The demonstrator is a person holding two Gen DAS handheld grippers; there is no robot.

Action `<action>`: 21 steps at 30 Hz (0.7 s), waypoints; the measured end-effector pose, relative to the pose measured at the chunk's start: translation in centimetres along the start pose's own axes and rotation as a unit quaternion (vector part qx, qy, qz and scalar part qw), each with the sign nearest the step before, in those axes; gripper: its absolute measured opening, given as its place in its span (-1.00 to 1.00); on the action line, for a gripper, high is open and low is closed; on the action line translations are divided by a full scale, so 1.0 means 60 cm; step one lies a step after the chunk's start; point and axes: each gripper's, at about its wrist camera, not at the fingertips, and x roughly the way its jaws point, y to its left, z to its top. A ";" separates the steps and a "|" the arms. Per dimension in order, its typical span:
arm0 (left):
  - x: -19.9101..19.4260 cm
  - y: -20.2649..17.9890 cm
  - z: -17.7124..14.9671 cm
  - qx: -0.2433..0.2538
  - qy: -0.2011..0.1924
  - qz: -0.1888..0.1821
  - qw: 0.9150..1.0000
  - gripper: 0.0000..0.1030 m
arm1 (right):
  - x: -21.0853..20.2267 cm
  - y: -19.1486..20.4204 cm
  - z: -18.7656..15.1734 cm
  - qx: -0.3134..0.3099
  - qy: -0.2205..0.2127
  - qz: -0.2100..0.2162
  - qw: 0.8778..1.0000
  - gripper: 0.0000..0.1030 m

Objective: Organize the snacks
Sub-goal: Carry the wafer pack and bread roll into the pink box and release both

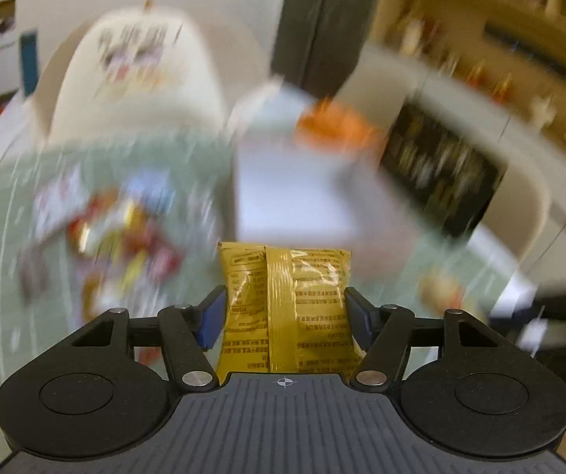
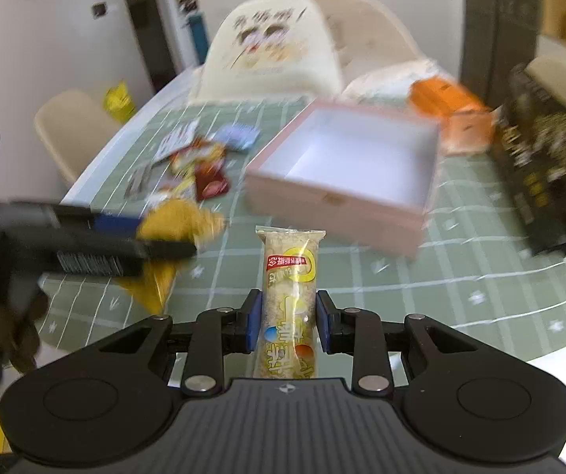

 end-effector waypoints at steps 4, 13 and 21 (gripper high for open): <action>0.027 -0.006 0.102 -0.001 -0.056 -0.008 0.998 0.34 | -0.024 -0.018 0.014 0.007 -0.023 -0.020 1.000 -0.46; 0.188 0.055 0.140 -0.097 -0.049 -0.071 0.992 0.29 | 0.001 -0.058 0.056 0.042 -0.015 -0.050 0.998 -0.46; 0.167 0.141 0.129 -0.090 0.007 0.013 0.996 0.29 | 0.058 -0.106 0.190 0.057 -0.044 -0.042 0.996 -0.40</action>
